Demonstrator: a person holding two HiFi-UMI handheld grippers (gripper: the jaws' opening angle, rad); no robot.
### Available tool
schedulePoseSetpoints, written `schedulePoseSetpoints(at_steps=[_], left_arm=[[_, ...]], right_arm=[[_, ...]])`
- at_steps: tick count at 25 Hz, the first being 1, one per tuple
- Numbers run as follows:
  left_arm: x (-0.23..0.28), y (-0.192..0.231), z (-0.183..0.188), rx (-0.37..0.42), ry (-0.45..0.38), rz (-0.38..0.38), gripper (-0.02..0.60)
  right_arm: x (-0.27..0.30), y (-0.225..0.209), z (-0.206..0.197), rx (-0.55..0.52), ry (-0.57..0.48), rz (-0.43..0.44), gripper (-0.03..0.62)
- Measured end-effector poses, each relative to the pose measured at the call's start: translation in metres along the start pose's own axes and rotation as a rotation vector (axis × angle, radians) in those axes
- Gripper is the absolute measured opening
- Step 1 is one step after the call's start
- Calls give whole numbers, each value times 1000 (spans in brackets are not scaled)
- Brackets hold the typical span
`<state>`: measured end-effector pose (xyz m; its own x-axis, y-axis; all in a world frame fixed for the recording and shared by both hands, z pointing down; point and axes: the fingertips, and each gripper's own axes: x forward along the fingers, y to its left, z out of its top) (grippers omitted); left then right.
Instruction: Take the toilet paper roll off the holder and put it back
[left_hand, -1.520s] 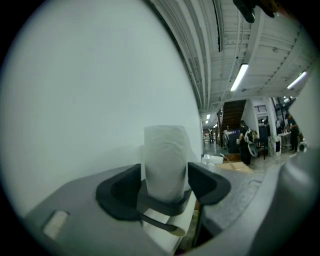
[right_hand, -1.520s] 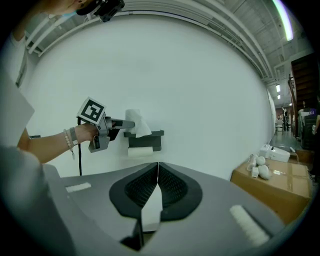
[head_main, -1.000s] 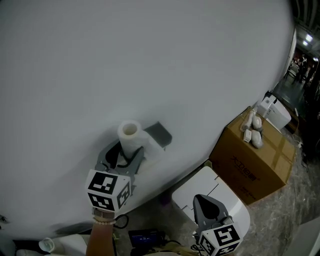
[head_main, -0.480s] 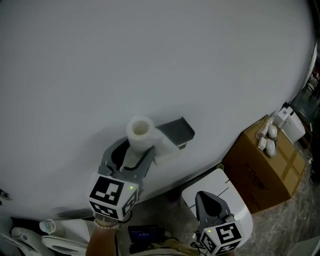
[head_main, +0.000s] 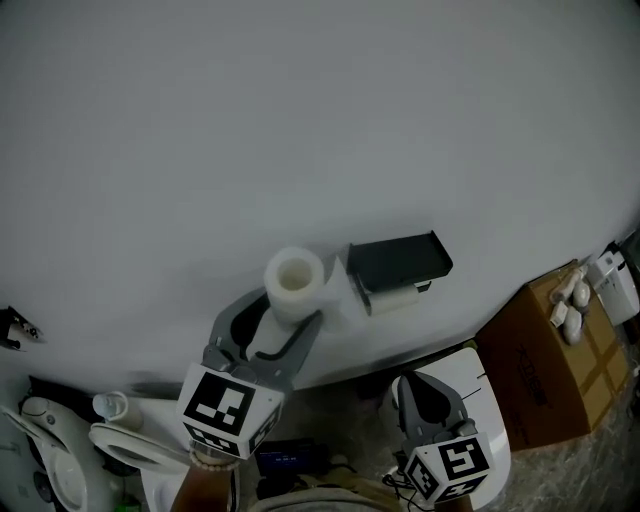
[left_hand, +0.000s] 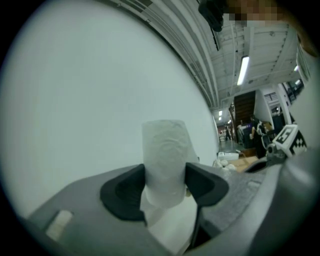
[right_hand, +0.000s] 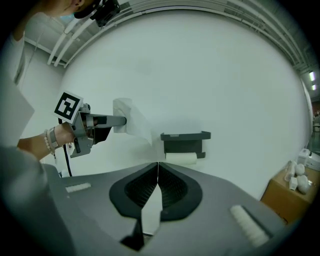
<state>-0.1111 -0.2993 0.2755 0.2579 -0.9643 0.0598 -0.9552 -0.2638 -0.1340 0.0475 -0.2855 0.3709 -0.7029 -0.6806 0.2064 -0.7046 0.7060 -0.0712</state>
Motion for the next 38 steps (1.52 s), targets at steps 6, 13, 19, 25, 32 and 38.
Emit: schedulePoseSetpoints(at_steps=[6,13,19,25,32,38], left_arm=[[-52,21,-25,-15,40,82,242],[-96,36,-56,-52,85,167,242],[-127,41,-77,-83,101,229,242],[-144,42,-94,-117,145,267,242],[-154,44,-104,-99,142,286,242],[-150,45,-104,-125,138,267,242]], right_arm=[[20,41,5,-35,-3,92,6],[40,76,10,-83,19,183,6],[52,94,10,-93,10,236,6],[64,108,10,-102,23,284,6],[67,117,9,-100,19,296,6],[68,115,8,-106,31,283,6]])
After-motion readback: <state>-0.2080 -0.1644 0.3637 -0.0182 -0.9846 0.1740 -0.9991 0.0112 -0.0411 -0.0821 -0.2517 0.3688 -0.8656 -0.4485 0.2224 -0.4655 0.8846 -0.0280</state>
